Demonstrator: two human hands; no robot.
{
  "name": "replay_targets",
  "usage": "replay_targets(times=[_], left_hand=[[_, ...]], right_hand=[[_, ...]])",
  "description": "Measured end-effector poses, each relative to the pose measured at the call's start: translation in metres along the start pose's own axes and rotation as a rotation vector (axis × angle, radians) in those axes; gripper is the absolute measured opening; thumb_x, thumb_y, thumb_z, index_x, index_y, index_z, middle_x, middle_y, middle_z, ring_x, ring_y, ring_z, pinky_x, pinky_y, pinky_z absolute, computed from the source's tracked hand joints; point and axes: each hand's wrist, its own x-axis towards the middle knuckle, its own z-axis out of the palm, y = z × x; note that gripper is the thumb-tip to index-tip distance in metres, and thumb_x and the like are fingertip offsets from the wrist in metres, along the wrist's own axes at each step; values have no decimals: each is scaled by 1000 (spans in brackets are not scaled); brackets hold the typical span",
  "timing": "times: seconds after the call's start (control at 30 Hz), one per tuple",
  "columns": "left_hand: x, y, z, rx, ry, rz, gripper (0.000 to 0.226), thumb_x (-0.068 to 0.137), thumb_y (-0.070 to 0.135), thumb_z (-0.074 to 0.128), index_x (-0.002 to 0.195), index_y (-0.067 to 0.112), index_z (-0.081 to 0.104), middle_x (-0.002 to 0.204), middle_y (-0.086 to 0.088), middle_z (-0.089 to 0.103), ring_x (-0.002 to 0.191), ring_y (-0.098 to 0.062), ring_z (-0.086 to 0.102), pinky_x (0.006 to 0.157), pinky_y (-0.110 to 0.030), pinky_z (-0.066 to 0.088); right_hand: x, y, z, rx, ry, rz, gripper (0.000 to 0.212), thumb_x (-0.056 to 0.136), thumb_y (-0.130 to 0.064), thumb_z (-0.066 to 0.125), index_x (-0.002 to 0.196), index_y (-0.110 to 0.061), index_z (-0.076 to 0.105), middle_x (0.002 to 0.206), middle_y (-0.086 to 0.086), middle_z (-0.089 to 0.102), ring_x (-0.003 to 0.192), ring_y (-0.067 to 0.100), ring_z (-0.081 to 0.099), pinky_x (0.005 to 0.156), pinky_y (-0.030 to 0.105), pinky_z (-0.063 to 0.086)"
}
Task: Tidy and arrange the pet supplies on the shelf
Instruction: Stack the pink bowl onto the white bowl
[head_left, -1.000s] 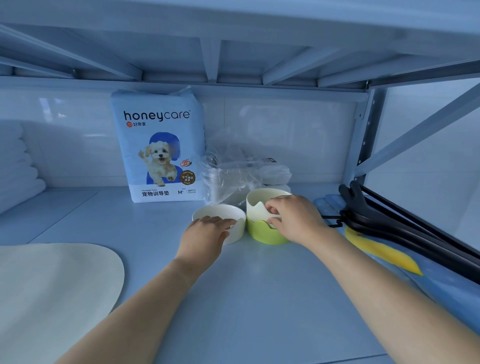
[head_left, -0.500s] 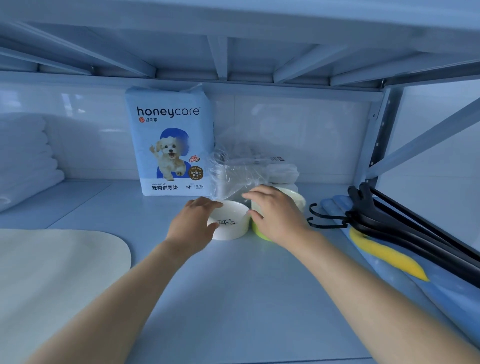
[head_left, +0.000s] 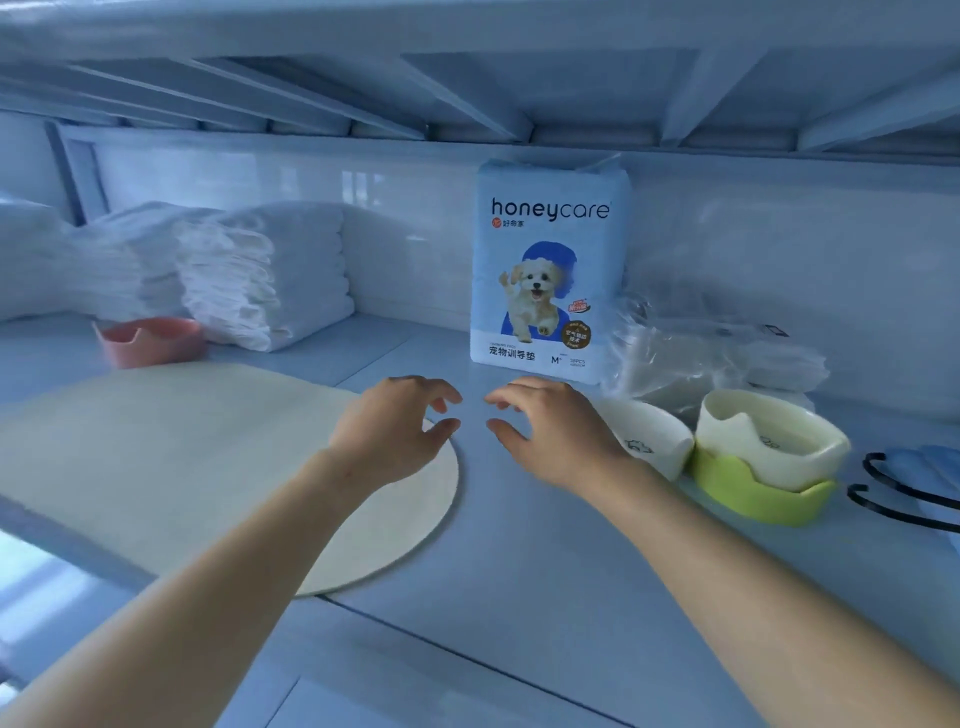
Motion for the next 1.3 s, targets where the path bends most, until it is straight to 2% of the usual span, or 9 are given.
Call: replay_targets(times=[0.23, 0.43, 0.6, 0.73, 0.83, 0.93, 1.1, 1.2, 1.3], left_hand=[[-23, -96, -50, 46, 43, -84, 19, 84, 40, 60, 103, 39, 61, 96, 21, 62, 87, -6, 57, 77, -34, 52], [-23, -199, -94, 94, 5, -150, 21, 86, 39, 59, 106, 36, 62, 102, 18, 64, 91, -5, 57, 80, -32, 51], [-20, -283, -128, 126, 25, -171, 19, 86, 38, 59, 105, 37, 62, 94, 21, 56, 89, -3, 55, 78, -28, 49], [-11, -341, -146, 125, 39, -153, 18, 85, 33, 61, 103, 36, 65, 102, 16, 62, 89, -5, 55, 78, -29, 49], [8, -378, -151, 153, 20, -93, 21, 85, 27, 60, 104, 36, 64, 118, 13, 57, 103, -12, 55, 82, -34, 49], [32, -411, -149, 229, -6, -69, 31, 85, 24, 59, 115, 33, 60, 128, 13, 50, 116, -14, 47, 87, -37, 49], [56, -451, -137, 364, -85, -40, 39, 87, 24, 59, 125, 31, 54, 134, 10, 48, 126, -17, 38, 93, -33, 41], [60, -463, -131, 432, -78, -3, 35, 89, 25, 58, 124, 32, 56, 128, 12, 54, 126, -16, 38, 91, -31, 38], [62, -466, -131, 366, -55, -11, 28, 89, 26, 60, 115, 35, 62, 113, 12, 61, 120, -16, 41, 77, -31, 43]], right_hand=[[62, -69, 61, 67, -34, -107, 26, 90, -28, 54, 115, -20, 61, 107, -4, 62, 97, 15, 56, 78, 25, 41], [137, -138, 115, 89, -61, -139, 28, 91, -31, 53, 116, -22, 60, 110, -5, 63, 100, 15, 56, 82, 27, 44], [199, -191, 161, 109, -76, -163, 27, 90, -32, 54, 115, -23, 61, 110, -4, 63, 100, 15, 56, 84, 29, 46], [239, -218, 195, 121, -113, -142, 27, 90, -32, 55, 115, -23, 61, 110, -4, 63, 102, 16, 55, 84, 30, 46], [266, -229, 218, 123, -129, -108, 26, 89, -30, 55, 113, -23, 62, 110, -4, 63, 102, 17, 55, 80, 28, 44], [293, -237, 238, 131, -160, -49, 27, 88, -25, 57, 114, -20, 62, 114, -1, 61, 105, 20, 55, 80, 26, 42], [329, -246, 266, 143, -188, 19, 39, 88, -23, 60, 126, -16, 53, 129, 2, 53, 117, 21, 50, 96, 34, 43], [341, -249, 282, 139, -202, 50, 44, 87, -23, 62, 129, -17, 49, 130, 4, 54, 117, 24, 52, 97, 37, 43], [347, -251, 294, 154, -179, 75, 34, 86, -19, 62, 120, -17, 55, 122, 7, 59, 109, 26, 55, 91, 35, 45]])
